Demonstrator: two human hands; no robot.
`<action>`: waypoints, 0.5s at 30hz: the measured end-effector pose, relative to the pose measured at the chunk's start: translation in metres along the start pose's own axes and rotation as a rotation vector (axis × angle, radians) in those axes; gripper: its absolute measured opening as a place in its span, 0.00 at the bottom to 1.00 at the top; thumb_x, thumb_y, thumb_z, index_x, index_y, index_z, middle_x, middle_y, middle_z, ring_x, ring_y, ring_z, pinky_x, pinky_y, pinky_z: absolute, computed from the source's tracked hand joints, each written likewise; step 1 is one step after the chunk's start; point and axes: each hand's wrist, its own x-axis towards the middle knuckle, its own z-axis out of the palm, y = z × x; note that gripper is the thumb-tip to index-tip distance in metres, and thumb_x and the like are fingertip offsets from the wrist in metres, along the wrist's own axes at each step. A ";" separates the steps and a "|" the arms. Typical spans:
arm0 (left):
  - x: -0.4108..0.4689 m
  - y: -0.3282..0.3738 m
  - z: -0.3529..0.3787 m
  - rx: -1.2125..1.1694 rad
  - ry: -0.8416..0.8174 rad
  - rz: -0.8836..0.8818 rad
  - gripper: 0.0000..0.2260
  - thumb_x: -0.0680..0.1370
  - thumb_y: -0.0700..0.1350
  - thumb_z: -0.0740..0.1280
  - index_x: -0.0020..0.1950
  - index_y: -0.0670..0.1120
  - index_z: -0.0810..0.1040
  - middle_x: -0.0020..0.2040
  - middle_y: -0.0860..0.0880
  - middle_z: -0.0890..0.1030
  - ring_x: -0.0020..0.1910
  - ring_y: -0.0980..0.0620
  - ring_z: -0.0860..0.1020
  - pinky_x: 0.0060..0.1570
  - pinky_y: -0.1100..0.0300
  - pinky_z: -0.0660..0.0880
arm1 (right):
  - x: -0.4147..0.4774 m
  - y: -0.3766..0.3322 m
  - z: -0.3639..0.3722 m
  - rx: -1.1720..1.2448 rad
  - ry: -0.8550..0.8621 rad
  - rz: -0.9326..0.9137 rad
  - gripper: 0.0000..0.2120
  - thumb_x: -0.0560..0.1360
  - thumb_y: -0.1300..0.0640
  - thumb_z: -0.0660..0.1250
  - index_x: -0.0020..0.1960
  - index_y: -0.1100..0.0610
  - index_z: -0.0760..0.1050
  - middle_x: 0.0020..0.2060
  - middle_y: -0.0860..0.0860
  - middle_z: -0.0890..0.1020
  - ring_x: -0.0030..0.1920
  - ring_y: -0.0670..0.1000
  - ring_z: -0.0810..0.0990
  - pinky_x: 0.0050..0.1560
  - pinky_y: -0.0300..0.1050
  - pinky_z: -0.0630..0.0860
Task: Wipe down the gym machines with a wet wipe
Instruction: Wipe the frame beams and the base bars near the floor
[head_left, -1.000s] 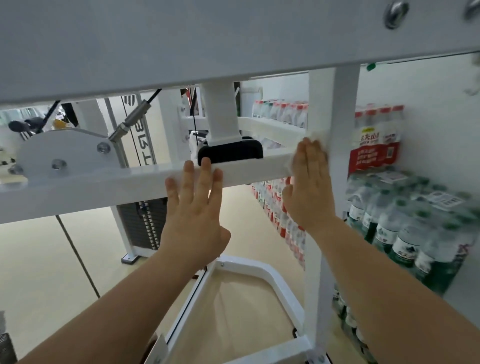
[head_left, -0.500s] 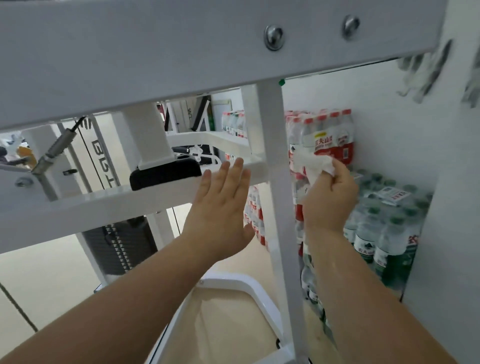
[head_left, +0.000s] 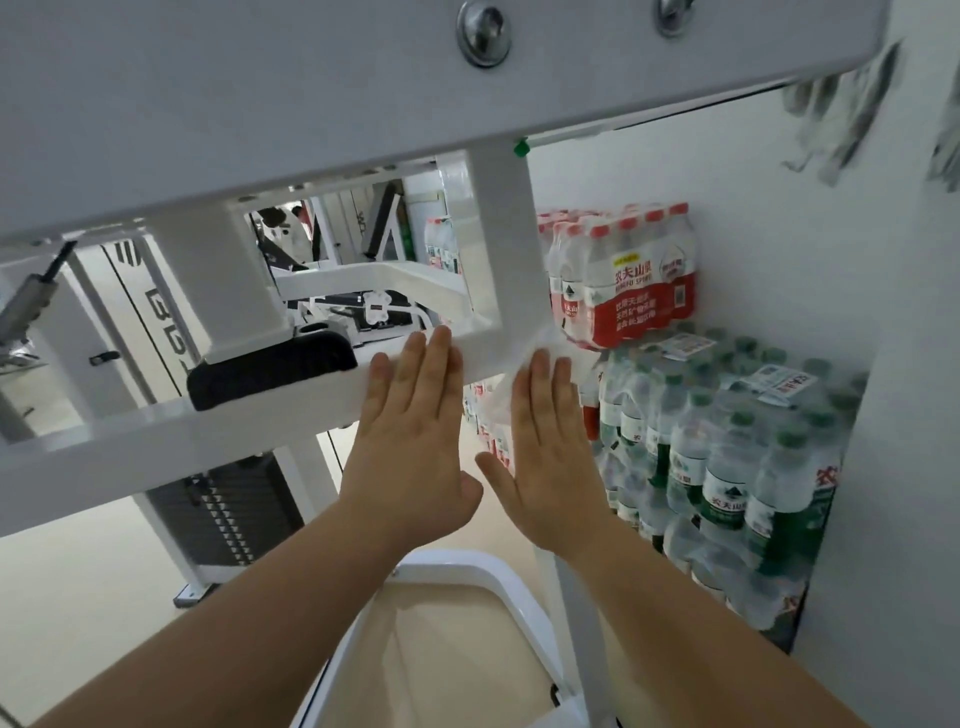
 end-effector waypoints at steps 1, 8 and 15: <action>0.000 0.000 0.001 0.016 -0.002 -0.006 0.52 0.65 0.56 0.66 0.82 0.38 0.46 0.82 0.40 0.41 0.81 0.41 0.39 0.77 0.43 0.35 | 0.006 0.003 0.000 -0.018 0.005 -0.013 0.40 0.84 0.40 0.53 0.81 0.68 0.45 0.81 0.64 0.44 0.81 0.66 0.41 0.78 0.68 0.53; 0.001 0.002 -0.002 0.033 -0.010 -0.038 0.52 0.61 0.52 0.68 0.82 0.39 0.52 0.82 0.40 0.48 0.81 0.40 0.45 0.78 0.43 0.37 | 0.115 -0.002 -0.042 0.014 0.128 -0.143 0.45 0.81 0.43 0.64 0.81 0.68 0.44 0.81 0.64 0.44 0.81 0.65 0.41 0.81 0.62 0.44; 0.002 0.006 -0.008 0.049 -0.031 -0.056 0.48 0.63 0.52 0.65 0.81 0.37 0.54 0.82 0.39 0.50 0.81 0.38 0.48 0.77 0.42 0.40 | 0.005 0.028 -0.002 -0.098 -0.010 -0.247 0.42 0.78 0.49 0.66 0.81 0.66 0.48 0.82 0.63 0.46 0.82 0.64 0.45 0.80 0.65 0.50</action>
